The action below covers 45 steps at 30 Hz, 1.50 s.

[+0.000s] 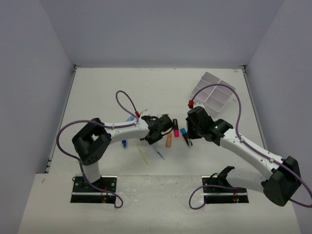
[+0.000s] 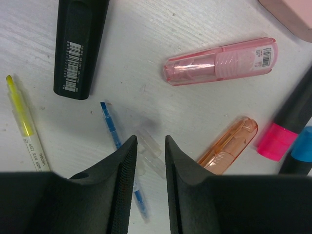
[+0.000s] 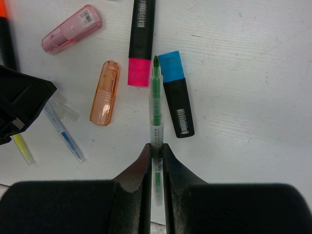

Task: Sort the stationery into containers
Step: Close the pen cap on the pen.

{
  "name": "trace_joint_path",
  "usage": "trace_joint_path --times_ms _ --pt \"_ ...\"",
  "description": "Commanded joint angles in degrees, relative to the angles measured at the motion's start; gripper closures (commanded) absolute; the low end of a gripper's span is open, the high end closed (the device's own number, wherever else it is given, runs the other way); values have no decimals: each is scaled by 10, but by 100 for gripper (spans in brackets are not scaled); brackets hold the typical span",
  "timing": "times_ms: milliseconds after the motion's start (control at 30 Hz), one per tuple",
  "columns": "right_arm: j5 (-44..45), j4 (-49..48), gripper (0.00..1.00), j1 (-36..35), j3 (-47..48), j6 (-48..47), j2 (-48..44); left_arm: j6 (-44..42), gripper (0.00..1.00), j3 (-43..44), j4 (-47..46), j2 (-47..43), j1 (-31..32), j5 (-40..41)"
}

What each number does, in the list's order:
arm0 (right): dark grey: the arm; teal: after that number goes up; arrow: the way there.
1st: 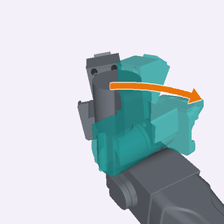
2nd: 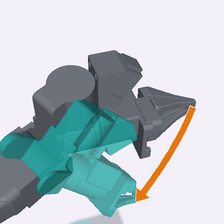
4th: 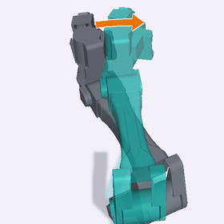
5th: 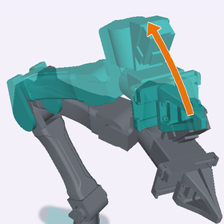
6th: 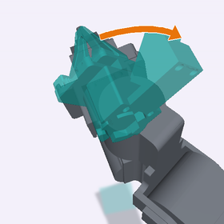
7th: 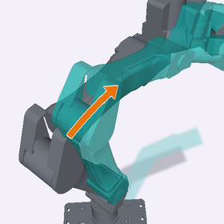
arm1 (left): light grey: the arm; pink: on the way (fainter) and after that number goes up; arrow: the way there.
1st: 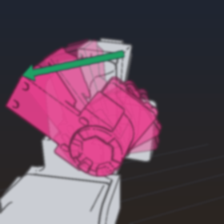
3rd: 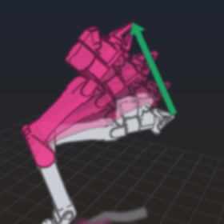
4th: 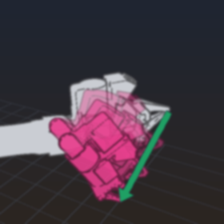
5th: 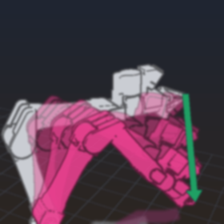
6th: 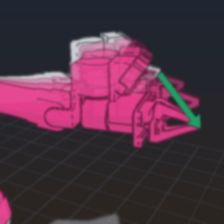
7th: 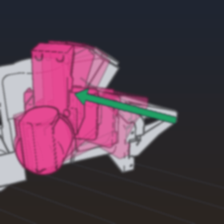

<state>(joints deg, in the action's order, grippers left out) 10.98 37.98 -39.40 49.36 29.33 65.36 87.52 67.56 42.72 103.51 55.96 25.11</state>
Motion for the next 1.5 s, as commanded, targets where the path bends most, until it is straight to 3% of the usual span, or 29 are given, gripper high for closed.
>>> trace_joint_path --times_ms 0,333,600,700,833,1033,1167,1300,1467 --pt "-1 -15 100 1 -1 -7 2 12 69 -8 -16 5 2 6" --pt "-2 -15 100 1 0 -8 4 6 72 -14 -37 19 1 -4" --pt "-2 -15 100 2 -1 -8 3 -10 87 -14 -60 26 -5 -7" --pt "-6 -18 100 2 -1 -6 -3 -28 99 -10 -73 27 -8 -11" --pt "-51 -63 100 2 -22 -13 -39 -80 100 -3 -92 -2 -14 5" --pt "-239 -338 100 2 -171 -16 -170 -337 100 -41 -305 -171 -13 62" --pt "-314 -503 100 0 -249 50 -239 -451 100 -118 -479 -286 -13 21" --pt "-309 -550 100 -7 -267 83 -284 -495 100 -179 -597 -369 -13 -79" --pt "-310 -521 100 -11 -237 80 -287 -499 100 -221 -657 -415 -13 -147"
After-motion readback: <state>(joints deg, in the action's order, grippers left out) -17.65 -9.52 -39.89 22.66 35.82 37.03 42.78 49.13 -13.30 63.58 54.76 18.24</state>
